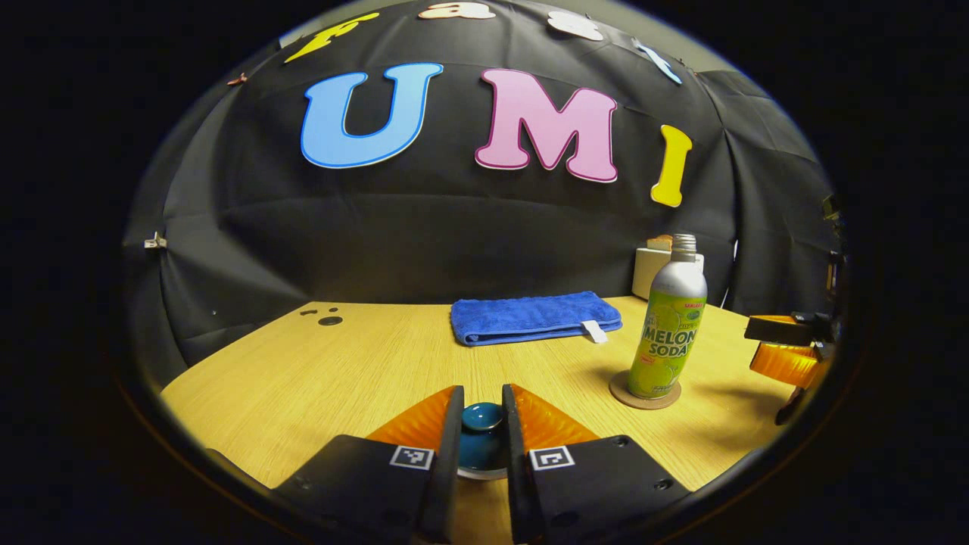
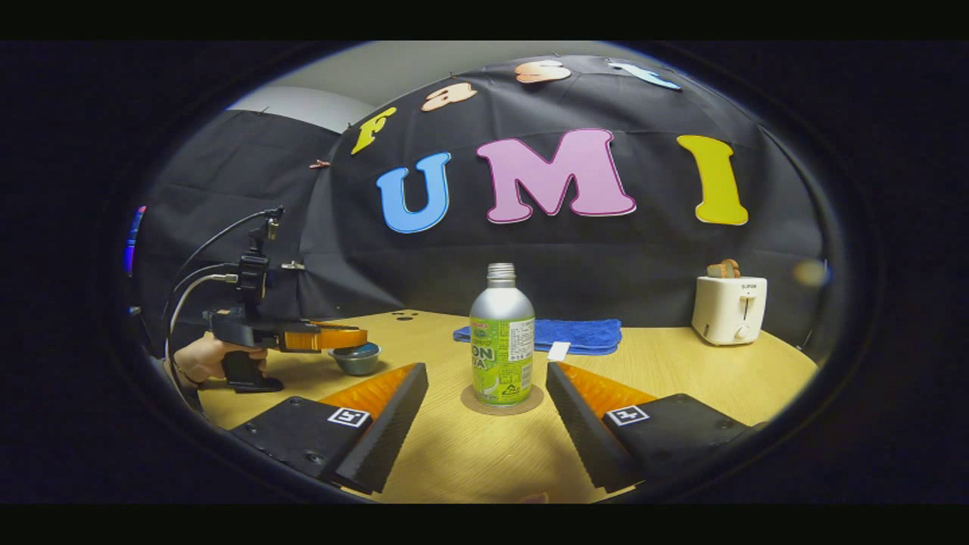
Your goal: Open the teacup lid with one hand, grasp the water bottle and pour water into the teacup with the other hand; after pouring, place the water bottle on the coaster and then close the teacup lid.
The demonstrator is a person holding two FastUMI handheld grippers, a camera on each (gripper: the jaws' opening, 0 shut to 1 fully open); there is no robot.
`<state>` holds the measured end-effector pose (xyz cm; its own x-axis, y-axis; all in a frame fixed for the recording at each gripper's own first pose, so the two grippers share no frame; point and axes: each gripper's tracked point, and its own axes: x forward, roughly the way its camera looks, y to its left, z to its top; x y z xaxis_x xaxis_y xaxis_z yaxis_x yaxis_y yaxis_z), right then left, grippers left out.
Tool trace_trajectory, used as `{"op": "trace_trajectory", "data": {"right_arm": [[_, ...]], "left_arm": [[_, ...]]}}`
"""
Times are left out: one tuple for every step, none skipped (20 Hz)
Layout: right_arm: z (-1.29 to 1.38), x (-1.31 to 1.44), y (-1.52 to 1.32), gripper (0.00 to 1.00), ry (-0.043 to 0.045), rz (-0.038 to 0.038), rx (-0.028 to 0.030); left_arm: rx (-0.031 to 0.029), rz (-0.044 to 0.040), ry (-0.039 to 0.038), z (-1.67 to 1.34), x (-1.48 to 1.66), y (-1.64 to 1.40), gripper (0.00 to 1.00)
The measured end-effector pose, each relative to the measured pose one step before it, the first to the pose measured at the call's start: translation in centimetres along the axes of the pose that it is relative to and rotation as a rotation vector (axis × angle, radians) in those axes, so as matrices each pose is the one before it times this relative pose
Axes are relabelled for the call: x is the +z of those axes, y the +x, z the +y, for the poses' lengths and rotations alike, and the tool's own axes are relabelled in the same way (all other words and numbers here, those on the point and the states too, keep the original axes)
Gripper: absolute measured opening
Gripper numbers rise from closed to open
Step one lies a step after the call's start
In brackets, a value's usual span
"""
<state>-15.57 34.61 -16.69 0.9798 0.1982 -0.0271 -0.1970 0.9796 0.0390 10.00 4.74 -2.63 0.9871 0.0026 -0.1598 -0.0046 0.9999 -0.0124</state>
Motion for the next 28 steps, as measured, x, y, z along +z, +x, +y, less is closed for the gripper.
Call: {"op": "trace_trajectory", "data": {"right_arm": [[0.047,0.018,0.064,0.97,-0.00009,-0.00002,0.00007],[-0.058,0.039,-0.038,0.97,0.00013,0.00008,-0.00010],[0.046,-0.038,0.005,0.97,-0.00008,0.00019,0.00013],[-0.013,-0.008,-0.061,0.97,0.00015,0.00019,-0.00005],[0.016,0.006,0.043,0.97,-0.00004,0.00005,0.00002],[-0.005,0.010,-0.047,0.97,0.00012,0.00013,0.00005],[-0.003,0.004,0.021,0.97,-0.00003,0.00012,-0.00012],[0.005,0.011,-0.024,0.97,0.00021,0.00016,-0.00009],[0.016,-0.032,0.006,0.97,-0.00018,-0.00004,0.00013],[-0.018,0.018,0.054,0.97,0.00018,0.00025,-0.00017],[-0.039,-0.013,-0.007,0.97,-0.00035,0.00022,-0.00057],[0.037,0.030,-0.061,0.97,-0.00002,0.00006,-0.00014],[-0.011,-0.038,0.025,0.97,0.00005,0.00014,-0.00014],[0.014,0.023,-0.023,0.97,0.00010,0.00008,-0.00002],[-0.036,0.019,-0.038,0.97,-0.00001,0.00012,-0.00023],[-0.020,0.003,0.020,0.97,-0.00056,0.00057,-0.00192],[0.007,-0.022,-0.008,0.97,0.00007,-0.00020,-0.00026],[-0.084,0.004,-0.012,0.97,0.00006,0.00001,-0.00021],[0.062,-0.019,0.037,0.97,-0.00013,0.00016,-0.00084],[-0.041,0.027,-0.004,0.97,0.00007,0.00026,-0.00090],[-0.015,-0.018,0.080,0.97,-0.00045,0.00000,-0.00078],[0.027,-0.024,-0.049,0.97,0.00010,0.00014,-0.00046],[-0.004,0.039,-0.068,0.97,-0.00027,-0.00067,-0.00226],[-0.129,0.024,-0.011,0.97,0.00031,-0.00032,-0.00391],[-0.073,-0.030,0.048,0.97,-0.00055,0.00000,-0.00500],[-0.146,0.044,-0.059,0.97,-0.00008,-0.00055,-0.00889],[-0.304,-0.075,-0.047,0.97,-0.00016,-0.00026,-0.01345],[-0.173,0.100,-0.106,0.97,-0.00085,-0.00172,-0.01562]], "left_arm": [[0.00399,0.00305,0.01132,-0.057,-0.079,0.000,0.32],[0.00179,0.00364,0.01069,-0.112,-0.049,0.082,0.32],[0.00424,0.00285,0.00905,-0.028,-0.126,-0.062,0.32],[0.00601,0.00001,0.00412,0.016,0.091,0.030,0.33],[0.00462,-0.00098,-0.00090,0.102,0.052,-0.062,0.33],[0.00298,-0.00200,-0.00338,0.074,0.088,-0.033,0.34],[0.00053,-0.00144,-0.00316,0.012,-0.102,-0.053,0.34],[-0.00237,0.00001,-0.00157,-0.143,0.000,-0.007,0.35],[-0.00208,0.00062,-0.00079,-0.034,-0.012,-0.108,0.36],[0.00335,0.00005,0.00009,0.033,0.000,0.047,0.38],[0.00017,-0.00029,0.00007,0.024,-0.044,-0.090,0.39],[-0.00096,0.00111,0.00149,-0.083,-0.012,-0.043,0.38],[0.00070,0.00237,-0.00013,-0.002,-0.149,-0.022,0.39],[-0.00310,-0.00126,-0.00039,-0.081,0.046,-0.160,0.43],[0.00079,-0.00425,-0.00017,-0.020,0.067,-0.301,0.46],[0.00855,-0.01196,-0.00174,0.119,0.124,-0.374,0.53],[0.00877,-0.02284,0.00002,0.135,0.252,-0.570,0.57],[0.00866,-0.02213,0.00430,0.088,0.255,-0.596,0.61],[0.00829,-0.02146,0.00475,0.104,0.200,-0.600,0.64],[0.00050,-0.01695,0.00199,-0.021,0.227,-0.609,0.68],[-0.00107,-0.01279,-0.00263,-0.067,0.002,-0.565,0.69],[-0.00221,-0.01171,-0.00857,0.006,0.137,-0.602,0.78],[-0.00464,-0.01252,-0.01230,-0.013,0.129,-0.561,0.80],[-0.00420,-0.01511,-0.01487,0.060,0.175,-0.535,0.84],[-0.00018,-0.01911,0.00270,0.056,0.256,-0.520,0.86],[0.00389,-0.01583,0.00649,0.160,0.262,-0.480,0.90],[-0.00629,0.00386,-0.00080,-0.179,-0.235,-0.446,0.92],[-0.00945,0.00014,-0.00034,-0.136,0.070,-0.236,0.93]]}}
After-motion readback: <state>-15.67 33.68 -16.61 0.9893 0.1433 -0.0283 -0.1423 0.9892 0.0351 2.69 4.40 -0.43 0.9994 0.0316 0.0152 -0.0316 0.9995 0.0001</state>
